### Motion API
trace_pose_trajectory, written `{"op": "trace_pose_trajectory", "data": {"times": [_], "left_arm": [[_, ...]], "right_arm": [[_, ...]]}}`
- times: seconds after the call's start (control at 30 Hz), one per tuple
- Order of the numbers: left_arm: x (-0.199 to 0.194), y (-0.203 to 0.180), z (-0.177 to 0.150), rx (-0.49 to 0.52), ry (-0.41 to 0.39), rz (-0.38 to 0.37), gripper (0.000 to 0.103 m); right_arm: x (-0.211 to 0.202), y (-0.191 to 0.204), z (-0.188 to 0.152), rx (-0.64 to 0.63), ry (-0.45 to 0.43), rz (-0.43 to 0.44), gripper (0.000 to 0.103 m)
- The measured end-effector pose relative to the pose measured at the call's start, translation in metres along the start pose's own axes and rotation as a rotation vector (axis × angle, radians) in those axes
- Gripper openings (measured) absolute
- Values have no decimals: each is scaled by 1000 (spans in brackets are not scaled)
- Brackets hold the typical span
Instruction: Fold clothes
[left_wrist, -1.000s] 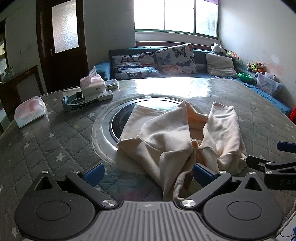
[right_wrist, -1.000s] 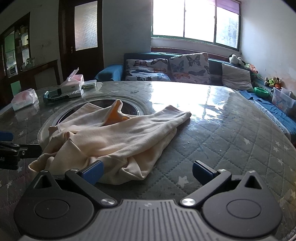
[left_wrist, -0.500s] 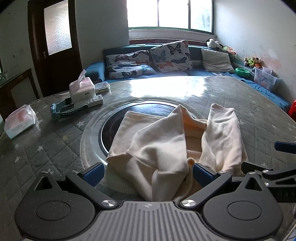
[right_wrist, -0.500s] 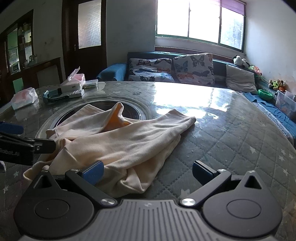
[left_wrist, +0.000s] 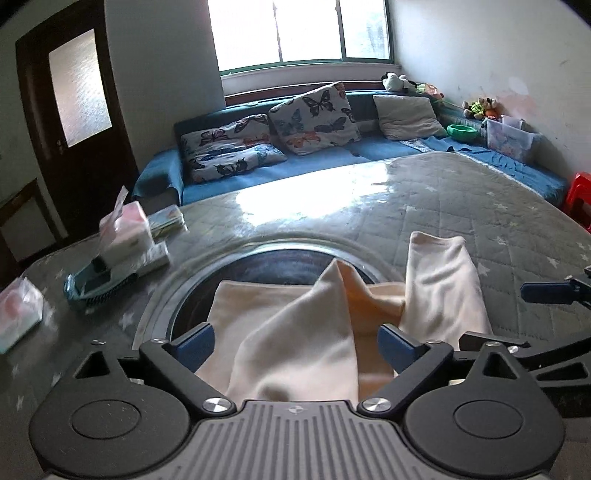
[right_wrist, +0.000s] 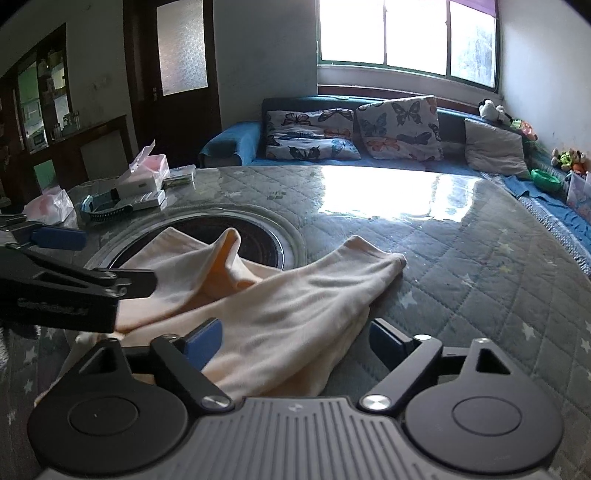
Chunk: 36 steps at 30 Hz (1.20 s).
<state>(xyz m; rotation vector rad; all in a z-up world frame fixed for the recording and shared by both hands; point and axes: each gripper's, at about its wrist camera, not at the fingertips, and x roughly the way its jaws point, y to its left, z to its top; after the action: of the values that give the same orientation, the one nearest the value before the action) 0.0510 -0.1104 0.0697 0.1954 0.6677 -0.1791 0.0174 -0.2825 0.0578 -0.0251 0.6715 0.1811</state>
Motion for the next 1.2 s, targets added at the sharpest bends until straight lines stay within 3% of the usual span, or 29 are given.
{"op": "trace_pose_trajectory", "data": {"times": [0.43, 0.53, 0.67, 0.73, 0.93, 1.2], "left_arm": [[63, -14, 14, 98, 56, -24, 77], [76, -13, 12, 105, 90, -34, 58], [85, -10, 6, 111, 116, -44, 20], [81, -6, 5, 107, 98, -45, 10], [65, 11, 3, 61, 47, -27, 6], [39, 44, 4, -17, -10, 26, 5]], "right_arm": [[30, -15, 19, 20, 36, 36, 74], [35, -18, 23, 21, 41, 36, 71], [44, -20, 30, 16, 46, 41, 70], [50, -21, 35, 15, 48, 41, 69], [71, -20, 44, 21, 73, 54, 58], [102, -15, 51, 29, 128, 68, 53]]}}
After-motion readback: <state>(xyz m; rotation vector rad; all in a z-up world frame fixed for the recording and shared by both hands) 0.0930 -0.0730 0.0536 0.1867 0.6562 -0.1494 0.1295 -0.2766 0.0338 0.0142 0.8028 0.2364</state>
